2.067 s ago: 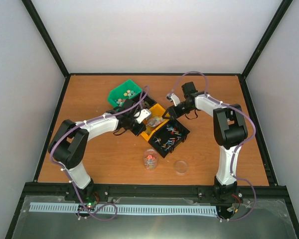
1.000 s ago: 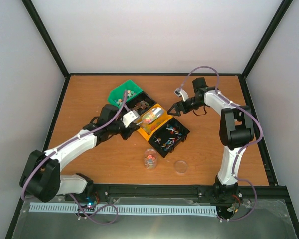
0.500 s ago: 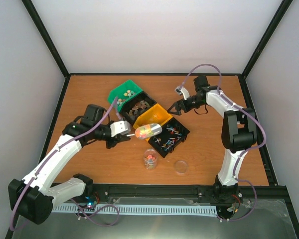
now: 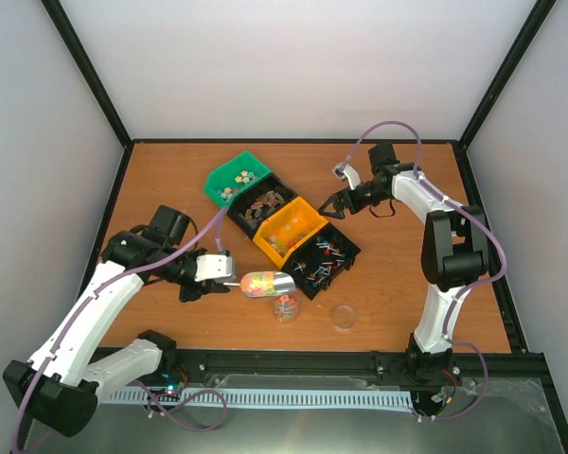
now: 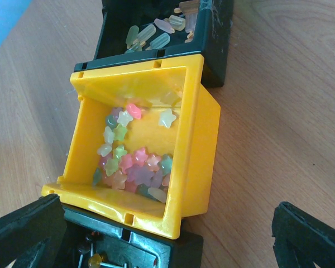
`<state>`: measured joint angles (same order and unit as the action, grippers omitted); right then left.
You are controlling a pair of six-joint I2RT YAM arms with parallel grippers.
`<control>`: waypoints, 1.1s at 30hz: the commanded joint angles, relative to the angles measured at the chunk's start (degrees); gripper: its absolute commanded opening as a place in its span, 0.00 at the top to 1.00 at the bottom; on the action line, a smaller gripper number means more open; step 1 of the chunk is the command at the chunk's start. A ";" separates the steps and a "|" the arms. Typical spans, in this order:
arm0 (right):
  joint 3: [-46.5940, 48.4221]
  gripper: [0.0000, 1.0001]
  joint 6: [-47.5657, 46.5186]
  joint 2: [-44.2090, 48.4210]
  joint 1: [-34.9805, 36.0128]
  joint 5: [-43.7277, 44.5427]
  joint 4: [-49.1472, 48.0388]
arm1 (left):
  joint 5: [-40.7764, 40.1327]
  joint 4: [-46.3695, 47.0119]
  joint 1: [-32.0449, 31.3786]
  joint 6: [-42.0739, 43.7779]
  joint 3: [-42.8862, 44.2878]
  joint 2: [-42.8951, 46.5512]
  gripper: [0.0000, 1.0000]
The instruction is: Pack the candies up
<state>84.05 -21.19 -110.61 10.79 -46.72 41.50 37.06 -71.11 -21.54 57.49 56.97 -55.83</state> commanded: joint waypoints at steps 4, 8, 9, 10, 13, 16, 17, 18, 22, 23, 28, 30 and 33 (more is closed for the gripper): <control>0.50 0.00 0.01 1.41 -0.42 0.14 -0.60 | -2.99 -7.48 0.53 1.93 5.51 -2.87 0.99; 0.91 0.00 0.03 0.87 -0.42 0.06 -0.54 | -3.54 -10.31 0.53 1.04 9.04 -6.54 0.99; 1.06 0.00 0.02 0.69 -0.42 -0.02 -0.41 | -3.90 -10.85 0.46 1.04 9.76 -7.27 0.99; 1.25 0.00 0.14 0.56 -0.42 -0.04 -0.37 | -4.46 -11.29 0.45 1.23 10.05 -7.81 0.99; 1.55 0.00 0.25 0.31 -0.42 -0.04 -0.44 | -5.73 -13.17 0.42 3.06 11.23 -8.90 0.99; 1.56 0.00 0.32 0.25 -0.42 0.09 -0.60 | -6.47 -14.85 0.28 4.95 11.94 -9.48 0.99; 1.57 0.00 0.35 0.18 -0.42 0.05 -0.67 | -6.81 -15.07 0.15 5.21 12.16 -9.67 0.99; 1.45 0.00 0.49 0.13 -0.42 0.09 -0.71 | -7.32 -15.29 0.02 5.31 12.46 -10.06 0.99; 1.09 0.00 0.95 0.19 -0.42 -0.12 -1.27 | -8.70 -15.59 -0.59 4.69 13.78 -11.77 0.99; 1.02 0.00 1.09 0.16 -0.42 -0.13 -1.40 | -8.94 -15.82 -0.73 4.61 14.08 -12.22 0.99; 0.53 0.00 1.15 0.32 -0.42 0.15 -1.84 | -11.15 -16.60 -2.76 4.38 14.23 -13.31 0.99; 0.27 0.00 1.17 0.39 -0.42 0.23 -2.00 | -11.90 -16.69 -3.63 4.30 14.37 -13.30 0.99; -0.17 0.00 1.41 0.56 -0.42 0.36 -2.45 | -13.09 -16.84 -5.04 2.82 14.76 -13.86 0.99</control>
<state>84.09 -20.21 -110.61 10.70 -46.72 40.14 25.36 -86.13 -24.73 60.29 69.08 -69.25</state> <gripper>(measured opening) 0.999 0.096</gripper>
